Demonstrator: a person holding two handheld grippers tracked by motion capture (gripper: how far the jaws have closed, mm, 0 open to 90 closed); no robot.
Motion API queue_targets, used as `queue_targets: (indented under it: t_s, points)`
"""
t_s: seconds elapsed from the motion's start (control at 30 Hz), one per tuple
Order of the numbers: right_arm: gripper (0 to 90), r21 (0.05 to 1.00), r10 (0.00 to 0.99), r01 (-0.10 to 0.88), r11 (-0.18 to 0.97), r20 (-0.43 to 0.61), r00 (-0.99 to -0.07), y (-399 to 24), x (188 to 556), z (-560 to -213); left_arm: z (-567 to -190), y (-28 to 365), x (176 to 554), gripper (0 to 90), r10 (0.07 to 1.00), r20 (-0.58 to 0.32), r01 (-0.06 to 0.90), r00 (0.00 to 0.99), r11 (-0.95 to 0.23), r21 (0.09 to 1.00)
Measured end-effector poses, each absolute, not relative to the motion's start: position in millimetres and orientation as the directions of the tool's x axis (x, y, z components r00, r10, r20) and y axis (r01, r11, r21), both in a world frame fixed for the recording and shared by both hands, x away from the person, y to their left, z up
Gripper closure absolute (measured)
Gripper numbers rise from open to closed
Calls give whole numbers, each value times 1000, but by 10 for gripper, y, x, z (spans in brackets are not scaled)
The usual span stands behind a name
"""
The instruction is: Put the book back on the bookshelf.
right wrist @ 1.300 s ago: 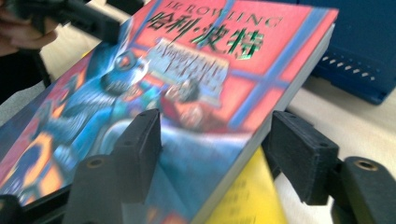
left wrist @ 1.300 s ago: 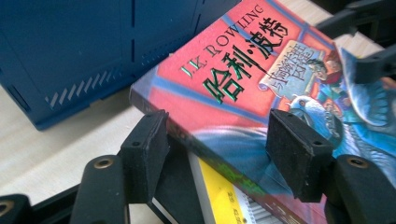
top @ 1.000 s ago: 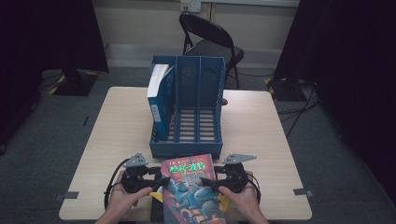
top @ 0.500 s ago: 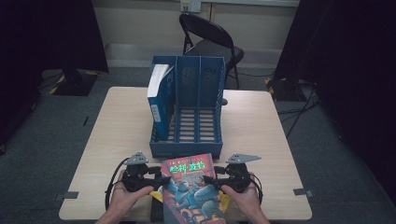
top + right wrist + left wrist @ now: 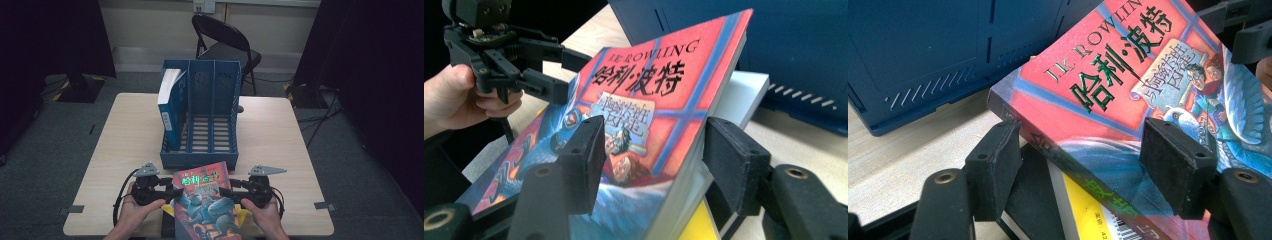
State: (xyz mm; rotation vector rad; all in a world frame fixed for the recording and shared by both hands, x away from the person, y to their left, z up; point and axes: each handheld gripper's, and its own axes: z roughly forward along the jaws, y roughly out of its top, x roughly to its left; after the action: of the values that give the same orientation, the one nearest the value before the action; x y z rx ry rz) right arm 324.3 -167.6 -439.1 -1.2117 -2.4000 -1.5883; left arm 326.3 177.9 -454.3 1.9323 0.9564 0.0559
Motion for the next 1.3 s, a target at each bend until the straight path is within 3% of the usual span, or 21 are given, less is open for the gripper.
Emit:
queue_targets:
  t_s: [0.37,0.87,0.97,1.27,1.3]
  points:
    - [571,794,582,588,155,408,-704,-1711,3203,-4355,-4546,1747,3284,302,660,-328,599,676,-233,766]
    - [519,751,607,626,210,401,-686,-1407,3580,-4436,-4547,1751,3286,300,657,-329,599,678,-234,766]
    - [610,743,588,637,204,427,-687,-1428,3559,-4428,-4550,1753,3291,295,654,-329,597,681,-234,768]
    - [621,718,548,659,226,465,-695,-1393,3547,-4450,-4572,1756,3279,292,659,-326,586,678,-217,780]
    - [686,729,538,646,228,459,-707,-1392,3544,-4430,-4568,1755,3274,296,664,-328,589,672,-212,780]
